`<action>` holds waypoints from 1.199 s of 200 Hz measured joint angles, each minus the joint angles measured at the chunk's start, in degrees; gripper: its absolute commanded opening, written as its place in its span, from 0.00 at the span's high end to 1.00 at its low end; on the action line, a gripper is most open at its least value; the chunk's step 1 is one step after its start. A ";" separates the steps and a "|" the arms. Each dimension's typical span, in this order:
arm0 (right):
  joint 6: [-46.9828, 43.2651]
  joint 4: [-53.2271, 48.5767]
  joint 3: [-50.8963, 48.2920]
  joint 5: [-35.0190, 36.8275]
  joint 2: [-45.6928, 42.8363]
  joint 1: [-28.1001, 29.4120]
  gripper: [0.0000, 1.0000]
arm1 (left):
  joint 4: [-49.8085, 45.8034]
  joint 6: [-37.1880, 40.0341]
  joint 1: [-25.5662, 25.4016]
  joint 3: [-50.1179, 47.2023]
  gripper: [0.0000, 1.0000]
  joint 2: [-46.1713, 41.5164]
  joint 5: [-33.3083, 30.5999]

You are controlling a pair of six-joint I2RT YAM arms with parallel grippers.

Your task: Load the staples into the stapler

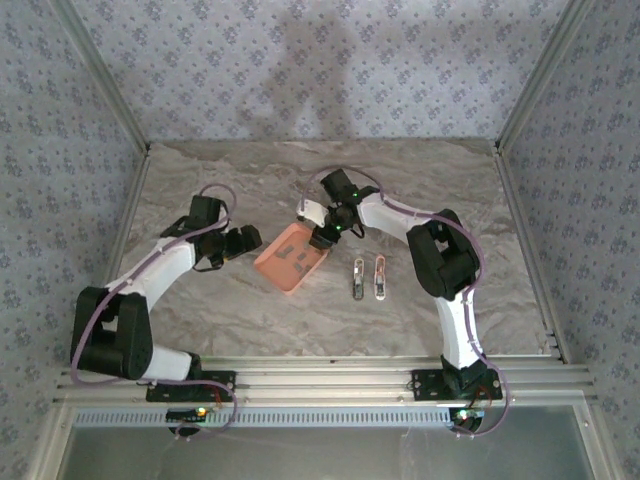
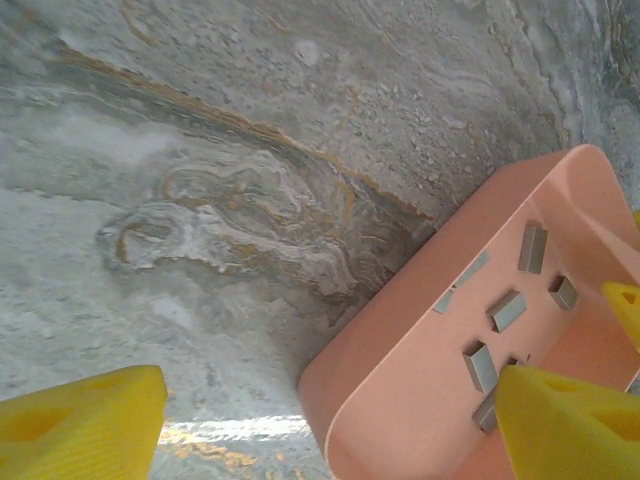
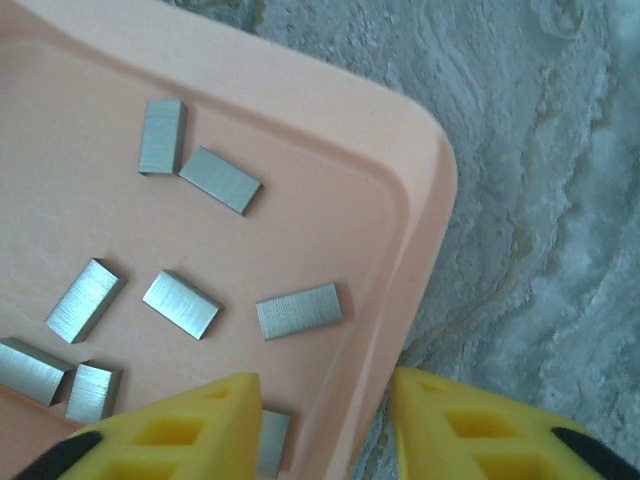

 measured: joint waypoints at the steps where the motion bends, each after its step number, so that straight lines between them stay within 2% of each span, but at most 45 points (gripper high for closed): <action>1: 0.11 0.04 0.00 -0.07 -0.02 0.00 0.53 | 0.09 -0.02 0.00 0.00 0.15 0.15 0.13; 25: 3.02 1.73 -1.14 -0.81 -2.27 -0.04 0.49 | 1.97 -0.59 0.00 0.00 0.15 2.27 2.29; 55: 9.40 4.46 -5.68 -0.55 -10.23 -0.28 0.47 | 4.39 -0.66 -0.02 0.52 0.17 5.53 4.37; 111: 25.81 4.44 -11.58 6.93 -22.47 2.19 0.46 | 7.74 -0.63 -2.45 1.51 0.18 10.73 7.17; 151: 32.94 -0.44 -12.39 11.41 -24.13 5.51 0.47 | 8.15 -0.85 -4.09 1.62 0.19 11.23 9.14; 240: 46.60 -6.58 -10.99 13.70 -24.04 7.56 0.49 | 12.31 -3.34 -7.96 -3.61 0.19 8.96 13.60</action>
